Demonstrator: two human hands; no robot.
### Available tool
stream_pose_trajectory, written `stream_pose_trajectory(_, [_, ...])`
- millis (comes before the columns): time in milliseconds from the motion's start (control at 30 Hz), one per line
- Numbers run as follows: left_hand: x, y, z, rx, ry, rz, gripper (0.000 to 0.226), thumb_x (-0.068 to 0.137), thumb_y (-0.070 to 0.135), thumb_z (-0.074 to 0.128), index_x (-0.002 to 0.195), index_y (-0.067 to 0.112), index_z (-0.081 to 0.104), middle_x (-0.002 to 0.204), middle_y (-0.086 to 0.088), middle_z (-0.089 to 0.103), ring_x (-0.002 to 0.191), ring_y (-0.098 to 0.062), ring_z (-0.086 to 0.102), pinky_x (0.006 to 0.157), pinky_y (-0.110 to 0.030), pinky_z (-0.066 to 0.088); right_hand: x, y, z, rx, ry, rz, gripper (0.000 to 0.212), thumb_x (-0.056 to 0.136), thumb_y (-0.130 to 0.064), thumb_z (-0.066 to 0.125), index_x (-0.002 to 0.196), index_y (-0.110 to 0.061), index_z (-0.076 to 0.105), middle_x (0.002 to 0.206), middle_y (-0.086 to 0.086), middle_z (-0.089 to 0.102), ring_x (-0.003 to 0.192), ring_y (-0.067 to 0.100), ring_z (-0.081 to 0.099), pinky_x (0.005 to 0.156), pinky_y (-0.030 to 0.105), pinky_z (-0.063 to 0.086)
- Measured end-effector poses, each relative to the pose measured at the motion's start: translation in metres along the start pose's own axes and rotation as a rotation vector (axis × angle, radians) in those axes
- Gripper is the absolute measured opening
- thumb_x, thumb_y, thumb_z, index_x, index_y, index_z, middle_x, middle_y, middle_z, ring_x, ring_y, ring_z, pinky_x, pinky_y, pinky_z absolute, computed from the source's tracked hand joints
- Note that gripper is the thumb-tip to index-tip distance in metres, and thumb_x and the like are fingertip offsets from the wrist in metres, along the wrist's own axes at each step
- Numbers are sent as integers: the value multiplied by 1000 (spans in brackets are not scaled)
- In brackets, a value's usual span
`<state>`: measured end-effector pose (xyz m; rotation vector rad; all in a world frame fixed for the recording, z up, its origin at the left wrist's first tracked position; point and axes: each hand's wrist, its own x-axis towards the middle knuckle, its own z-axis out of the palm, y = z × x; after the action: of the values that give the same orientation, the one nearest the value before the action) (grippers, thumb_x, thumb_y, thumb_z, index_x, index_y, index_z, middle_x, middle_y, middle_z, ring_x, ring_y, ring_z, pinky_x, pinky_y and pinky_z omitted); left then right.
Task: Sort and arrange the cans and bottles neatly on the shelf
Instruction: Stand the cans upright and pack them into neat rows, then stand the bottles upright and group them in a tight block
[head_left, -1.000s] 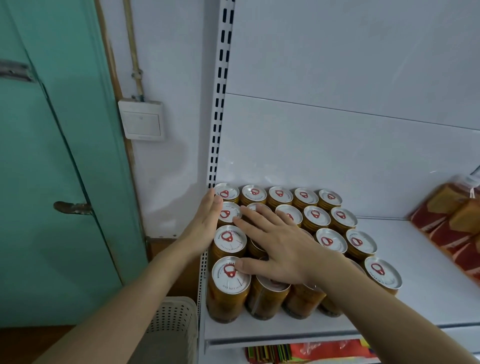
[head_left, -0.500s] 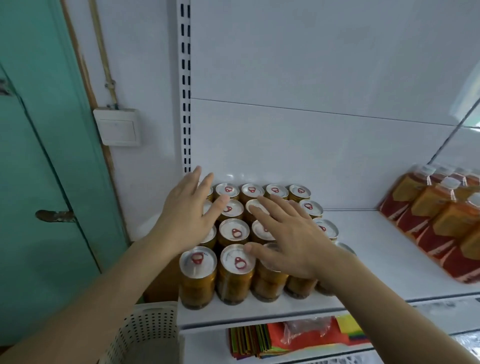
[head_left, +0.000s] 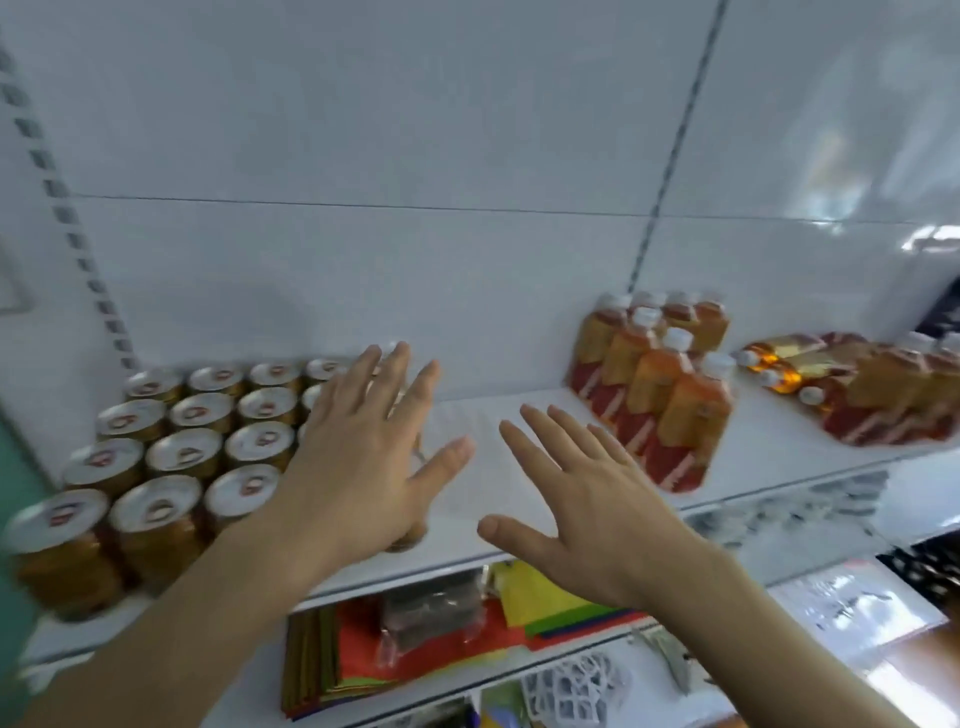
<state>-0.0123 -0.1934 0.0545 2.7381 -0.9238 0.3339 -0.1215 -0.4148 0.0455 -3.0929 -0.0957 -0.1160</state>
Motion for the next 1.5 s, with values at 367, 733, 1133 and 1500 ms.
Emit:
stream_pose_trajectory(367, [68,217,64,-106,-63,377,91,90,87,1,166,40,-14,174,9,-25,157,-11,-31,132,-46,-3,-124,176,1,-9,4,348,106,82,-101,3,168,-41,-11,178,-9,-14,163,16,-19,133,48,-4])
stream_pose_trajectory(733, [174,361,115,-220,-81,540,87,94,84,10,165,41,-15,175,11,-21,158,-12,-27,127,-40,-11,-154,339,-13,-135,37,550,105,81,-100,6,167,-42,-10,179,-7,-8,165,22,-12,129,46,-8])
stream_pose_trajectory(1133, [277,463,170,-377,-105,458,87,99,72,39,168,30,7,174,3,21,159,-20,17,129,-45,21,-144,499,-27,-188,176,580,92,97,-83,36,167,-39,-3,179,-6,7,165,27,0,128,47,1])
stream_pose_trajectory(1500, [349,550,214,-424,-56,237,103,94,58,69,165,40,-3,173,1,23,147,-24,45,113,-44,46,-83,652,-54,-233,146,328,114,83,-67,75,167,-35,4,175,5,22,164,32,8,128,48,3])
